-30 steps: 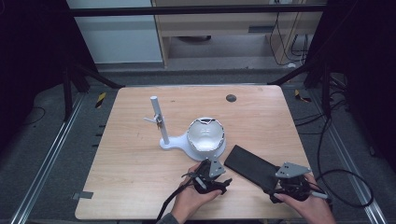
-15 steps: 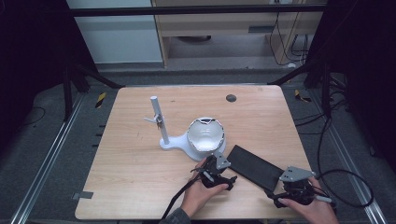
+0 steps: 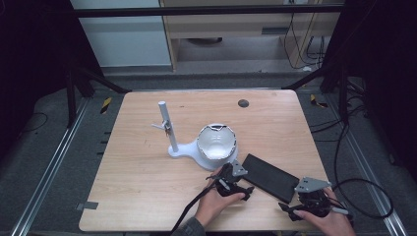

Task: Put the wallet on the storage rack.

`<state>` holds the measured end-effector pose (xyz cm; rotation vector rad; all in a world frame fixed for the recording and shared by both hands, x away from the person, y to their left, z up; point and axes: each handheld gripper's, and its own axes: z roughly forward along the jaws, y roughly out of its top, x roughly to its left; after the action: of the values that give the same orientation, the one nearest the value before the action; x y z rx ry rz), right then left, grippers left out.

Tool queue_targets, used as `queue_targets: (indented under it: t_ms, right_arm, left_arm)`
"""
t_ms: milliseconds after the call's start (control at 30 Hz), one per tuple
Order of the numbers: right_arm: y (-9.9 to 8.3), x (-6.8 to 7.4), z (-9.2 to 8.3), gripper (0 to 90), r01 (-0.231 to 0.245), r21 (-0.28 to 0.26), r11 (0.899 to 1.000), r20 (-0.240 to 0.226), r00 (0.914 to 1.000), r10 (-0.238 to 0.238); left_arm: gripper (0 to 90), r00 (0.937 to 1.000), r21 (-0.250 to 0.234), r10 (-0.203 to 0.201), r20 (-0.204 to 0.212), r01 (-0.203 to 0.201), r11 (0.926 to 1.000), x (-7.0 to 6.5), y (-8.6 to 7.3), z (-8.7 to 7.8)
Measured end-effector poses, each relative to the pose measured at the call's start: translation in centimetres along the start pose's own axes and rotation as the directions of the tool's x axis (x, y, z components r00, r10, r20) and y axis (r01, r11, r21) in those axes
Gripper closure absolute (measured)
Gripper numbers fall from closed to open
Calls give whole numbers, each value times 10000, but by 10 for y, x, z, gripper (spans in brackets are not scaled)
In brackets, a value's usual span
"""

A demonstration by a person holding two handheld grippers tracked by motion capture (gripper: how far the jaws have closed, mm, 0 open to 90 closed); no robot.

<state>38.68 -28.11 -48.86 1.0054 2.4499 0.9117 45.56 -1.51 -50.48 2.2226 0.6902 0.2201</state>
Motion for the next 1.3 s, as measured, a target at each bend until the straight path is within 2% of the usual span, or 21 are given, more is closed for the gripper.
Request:
queue_targets:
  t_ms: [67, 100, 200, 267, 333, 433, 467, 567, 700, 867, 1033, 1133, 1300]
  right_arm:
    - [-1, -1, 0, 88, 9, 20, 10000, 3, 10000, -9]
    - [-3, -3, -1, 87, -63, 30, 10000, 30, 10000, 62]
    - [-6, -6, -3, 84, -109, 49, 9999, 152, 9998, 108]
    - [-9, -8, -6, 84, -137, 63, 9999, 244, 9996, 136]
    - [-13, -10, -8, 80, -132, 38, 9999, 408, 9991, 131]
    - [-17, -14, -12, 77, -319, 71, 9995, 535, 9981, 315]
    - [-19, -16, -13, 73, -388, 128, 9992, 563, 9977, 380]
    - [-21, -18, -14, 69, -499, 156, 9986, 625, 9969, 488]
    - [-25, -21, -14, 67, -730, 255, 9970, 539, 9960, 715]
    - [-25, -21, -12, 90, -753, 492, 9959, 371, 9966, 735]
    - [-24, -19, -10, 103, -746, 534, 9958, 280, 9969, 732]
    - [-24, -20, -10, 103, -747, 496, 9960, 300, 9969, 733]
    - [-25, -20, -9, 108, -743, 535, 9958, 344, 9968, 725]
  left_arm:
    - [201, 10000, 29, 26, 72, -26, 10000, -2, 0, 0]
    - [202, 9995, 113, 149, 270, -152, 9998, -8, 0, -1]
    - [201, 9982, 210, 388, 464, -398, 9990, -18, 0, 0]
    - [209, 9975, 239, 543, 461, -554, 9982, -21, 1, 0]
    - [237, 9980, 149, 519, 352, -524, 9985, -20, 1, 0]
    - [259, 9986, 100, 396, 350, -399, 9992, -15, 1, 0]
    - [269, 9992, 56, 223, 332, -225, 9997, -12, 1, 0]
    - [301, 9992, 88, 191, 360, -194, 9998, -11, 2, 0]
    - [360, 9987, 99, -95, 499, 90, 9999, -9, 4, 0]
    - [435, 9984, 113, -234, 523, 228, 9997, -8, 5, -1]
    - [460, 9982, -243, -363, 484, 376, 9990, -8, 10, -7]
    - [467, 9956, -392, -648, 672, 675, 9969, -6, 13, -9]
    - [442, 9900, -238, -886, 1094, 917, 9955, 0, 19, -8]
